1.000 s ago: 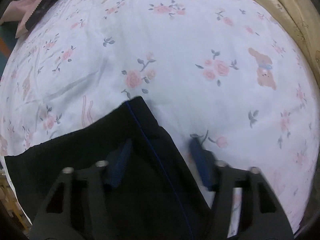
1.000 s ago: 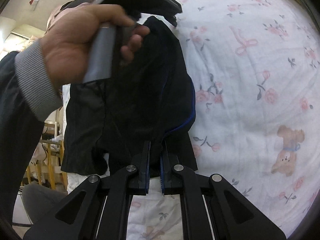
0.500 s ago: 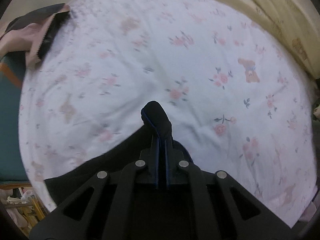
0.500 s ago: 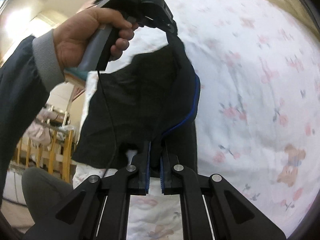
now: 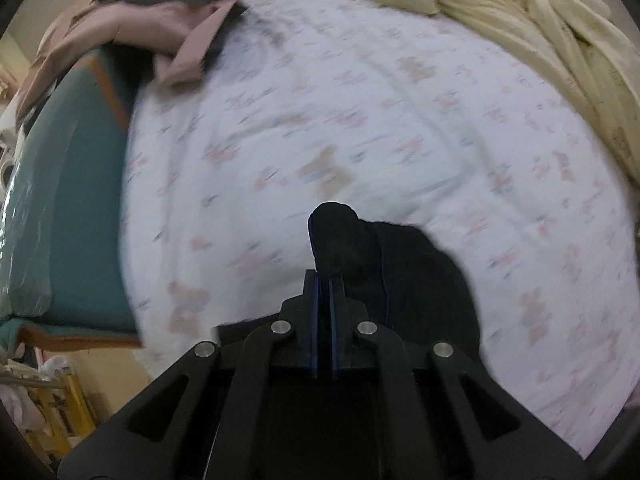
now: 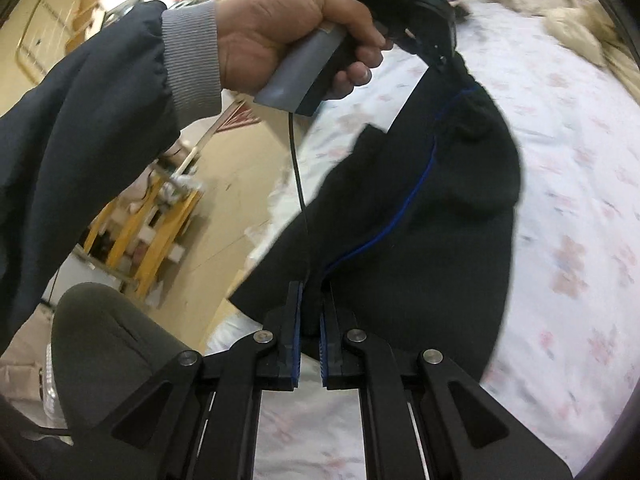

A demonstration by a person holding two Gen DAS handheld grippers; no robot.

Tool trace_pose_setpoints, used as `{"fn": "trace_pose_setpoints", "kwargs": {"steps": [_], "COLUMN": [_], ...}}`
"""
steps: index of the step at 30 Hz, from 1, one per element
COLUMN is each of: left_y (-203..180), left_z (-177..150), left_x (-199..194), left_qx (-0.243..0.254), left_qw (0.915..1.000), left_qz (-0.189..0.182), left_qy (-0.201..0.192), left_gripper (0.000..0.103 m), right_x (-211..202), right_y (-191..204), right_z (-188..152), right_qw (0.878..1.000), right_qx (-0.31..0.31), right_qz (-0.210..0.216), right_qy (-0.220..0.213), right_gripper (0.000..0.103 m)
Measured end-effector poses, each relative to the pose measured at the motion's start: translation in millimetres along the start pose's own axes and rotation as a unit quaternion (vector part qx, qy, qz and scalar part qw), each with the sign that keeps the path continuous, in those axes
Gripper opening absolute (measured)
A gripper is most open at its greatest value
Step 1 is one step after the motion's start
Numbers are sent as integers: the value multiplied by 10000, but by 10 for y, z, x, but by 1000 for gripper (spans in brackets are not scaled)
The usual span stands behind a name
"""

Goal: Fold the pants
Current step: 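Grasp the shorts hem with the left gripper while the right gripper holds the waistband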

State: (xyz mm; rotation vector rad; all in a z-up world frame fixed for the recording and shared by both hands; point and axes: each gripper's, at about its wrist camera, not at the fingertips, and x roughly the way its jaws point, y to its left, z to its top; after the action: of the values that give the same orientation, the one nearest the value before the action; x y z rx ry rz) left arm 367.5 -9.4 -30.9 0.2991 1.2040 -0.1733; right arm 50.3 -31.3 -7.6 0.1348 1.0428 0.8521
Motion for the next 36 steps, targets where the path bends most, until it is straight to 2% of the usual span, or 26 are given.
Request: {"fn": "trace_pose_setpoints", "kwargs": {"steps": [4, 8, 9, 12, 14, 15, 16, 18, 19, 21, 23, 26, 28, 31, 34, 36], "left_y": [471, 700, 742, 896, 996, 1044, 1095, 1205, 1273, 1403, 1510, 1631, 1691, 1653, 1519, 1409], "left_z": [-323, -713, -783, -924, -981, -1009, -1039, -1120, -1175, -1341, -1554, -1973, -2248, -2751, -3097, -3306], "left_x": [225, 638, 736, 913, 939, 931, 888, 705, 597, 346, 133, -159, -297, -462, -473, -391], "left_qx": [-158, 64, 89, -208, -540, -693, -847, -1092, -1214, -1394, -1552, -1826, -2139, -2603, -2782, -3027], "left_qw": [9995, 9974, 9971, 9981, 9980, 9971, 9960, 9940, 9925, 9894, 9865, 9806, 9741, 9599, 9543, 9439], "left_qz": [173, 554, 556, 467, 252, 219, 219, 61, -59, -368, -481, -696, -737, -1036, -1073, -1276], "left_qy": [212, 462, 506, 355, 225, 213, 167, -33, -127, -195, -221, -165, -60, 116, 221, 335], "left_gripper": [2, 3, 3, 7, 12, 25, 48, 69, 72, 72, 72, 74, 84, 88, 88, 88], "right_x": [447, 905, 1068, 1220, 1294, 1309, 1304, 1267, 1251, 1318, 1335, 1421, 1488, 1513, 1282, 952], "right_y": [270, 343, 415, 454, 444, 425, 425, 429, 440, 502, 451, 522, 599, 698, 681, 527], "right_z": [-12, -98, -120, -163, -149, -147, -143, -147, -164, -181, -168, -201, -262, -431, -555, -593], "right_qw": [9989, 9962, 9940, 9907, 9907, 9907, 9910, 9910, 9911, 9920, 9934, 9945, 9931, 9891, 9895, 9911], "right_qx": [-179, -218, -349, -613, -558, -467, -428, -468, -498, -481, -426, -388, -345, -286, -326, -192], "right_qz": [59, 99, -19, -262, -294, -277, -247, -284, -305, -263, -111, 362, 687, 1018, 1061, 1100], "right_qy": [440, 832, 1037, 1183, 1204, 1244, 1243, 1223, 1197, 1135, 1061, 902, 889, 1024, 927, 720], "right_gripper": [6, 6, 6, 6, 6, 6, 6, 6, 6, 7, 7, 11, 15, 21, 31, 34]}}
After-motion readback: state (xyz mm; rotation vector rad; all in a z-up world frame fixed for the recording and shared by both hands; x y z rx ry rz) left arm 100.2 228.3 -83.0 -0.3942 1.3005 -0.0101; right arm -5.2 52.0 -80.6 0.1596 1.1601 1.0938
